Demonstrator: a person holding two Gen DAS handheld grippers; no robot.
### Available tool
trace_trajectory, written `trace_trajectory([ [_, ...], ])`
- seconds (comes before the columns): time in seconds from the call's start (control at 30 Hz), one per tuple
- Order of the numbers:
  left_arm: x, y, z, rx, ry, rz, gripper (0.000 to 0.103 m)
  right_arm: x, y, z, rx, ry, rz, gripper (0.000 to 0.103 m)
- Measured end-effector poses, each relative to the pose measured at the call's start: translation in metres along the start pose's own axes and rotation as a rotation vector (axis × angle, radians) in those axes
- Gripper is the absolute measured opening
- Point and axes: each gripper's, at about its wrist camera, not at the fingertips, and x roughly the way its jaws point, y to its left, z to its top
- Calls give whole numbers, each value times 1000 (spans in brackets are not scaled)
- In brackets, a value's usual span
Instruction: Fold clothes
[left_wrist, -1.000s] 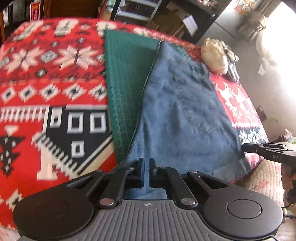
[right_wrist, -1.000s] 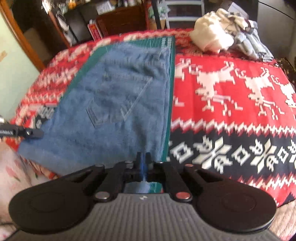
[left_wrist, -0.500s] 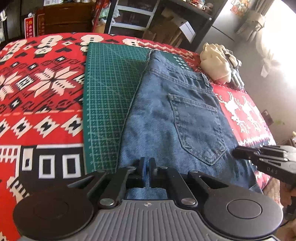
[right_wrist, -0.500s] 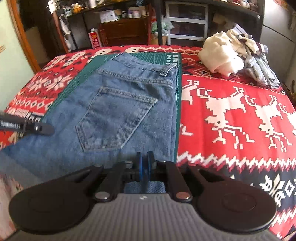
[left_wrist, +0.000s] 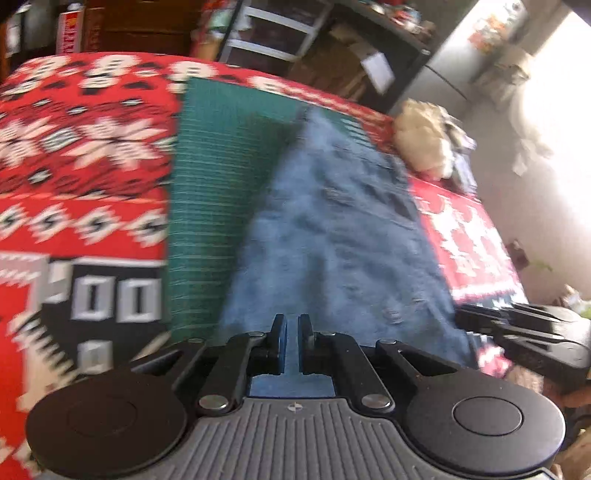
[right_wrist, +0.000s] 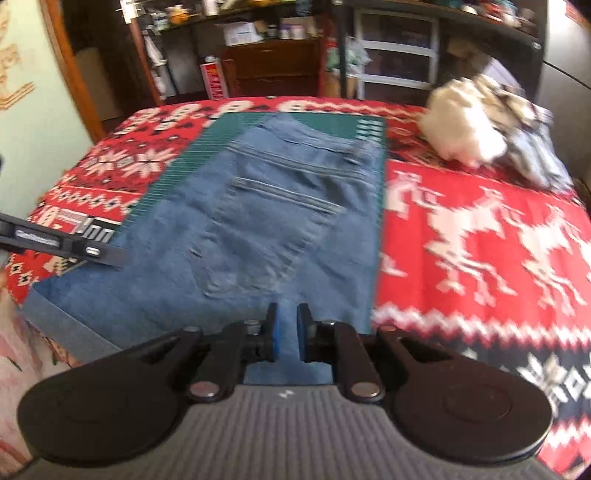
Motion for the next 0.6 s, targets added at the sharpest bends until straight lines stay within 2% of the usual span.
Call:
trace_trajectory([
  [0.17, 26, -28, -6, 76, 48, -61, 4, 21, 3, 0, 3, 43, 4, 10],
  [0.23, 29, -32, -10, 93, 53, -62, 4, 16, -1, -7, -7, 45, 2, 6],
  [0.47, 15, -34, -24, 102, 67, -29, 4, -7, -13, -25, 24, 82, 18, 5],
  [0.6, 13, -44, -28, 120, 62, -78, 6, -11, -3, -19, 13, 63, 34, 12],
])
